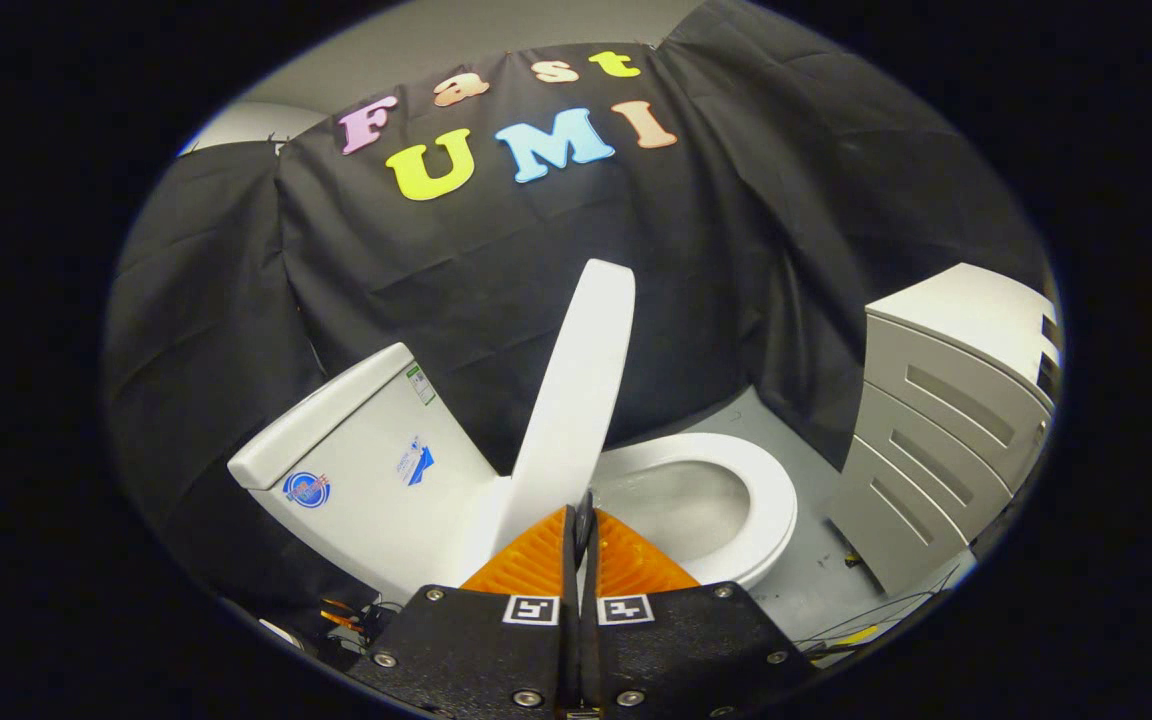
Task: Open the toilet lid.
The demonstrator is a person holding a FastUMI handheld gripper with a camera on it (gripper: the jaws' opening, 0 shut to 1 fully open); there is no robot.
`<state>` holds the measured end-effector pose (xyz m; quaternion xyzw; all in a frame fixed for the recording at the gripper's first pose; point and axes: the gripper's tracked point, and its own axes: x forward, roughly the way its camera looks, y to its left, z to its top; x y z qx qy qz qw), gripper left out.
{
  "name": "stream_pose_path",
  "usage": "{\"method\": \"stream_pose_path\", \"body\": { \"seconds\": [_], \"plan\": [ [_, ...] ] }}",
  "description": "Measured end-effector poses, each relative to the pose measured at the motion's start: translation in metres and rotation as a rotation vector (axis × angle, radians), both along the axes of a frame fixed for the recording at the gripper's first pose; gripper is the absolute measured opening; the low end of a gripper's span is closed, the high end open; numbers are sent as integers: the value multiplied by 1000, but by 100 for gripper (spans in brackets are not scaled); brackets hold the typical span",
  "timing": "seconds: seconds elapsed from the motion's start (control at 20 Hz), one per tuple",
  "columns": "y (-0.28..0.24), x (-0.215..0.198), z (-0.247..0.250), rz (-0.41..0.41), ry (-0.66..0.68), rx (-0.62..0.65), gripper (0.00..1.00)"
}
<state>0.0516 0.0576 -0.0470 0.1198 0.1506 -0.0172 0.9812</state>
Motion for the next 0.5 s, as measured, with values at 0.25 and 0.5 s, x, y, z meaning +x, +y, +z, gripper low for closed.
{"method": "stream_pose_path", "body": {
  "seconds": [0.25,0.5],
  "plan": [
    [24,2,16,39,-42,-54,0],
    [47,4,29,70,-77,-95,0]
  ]
}}
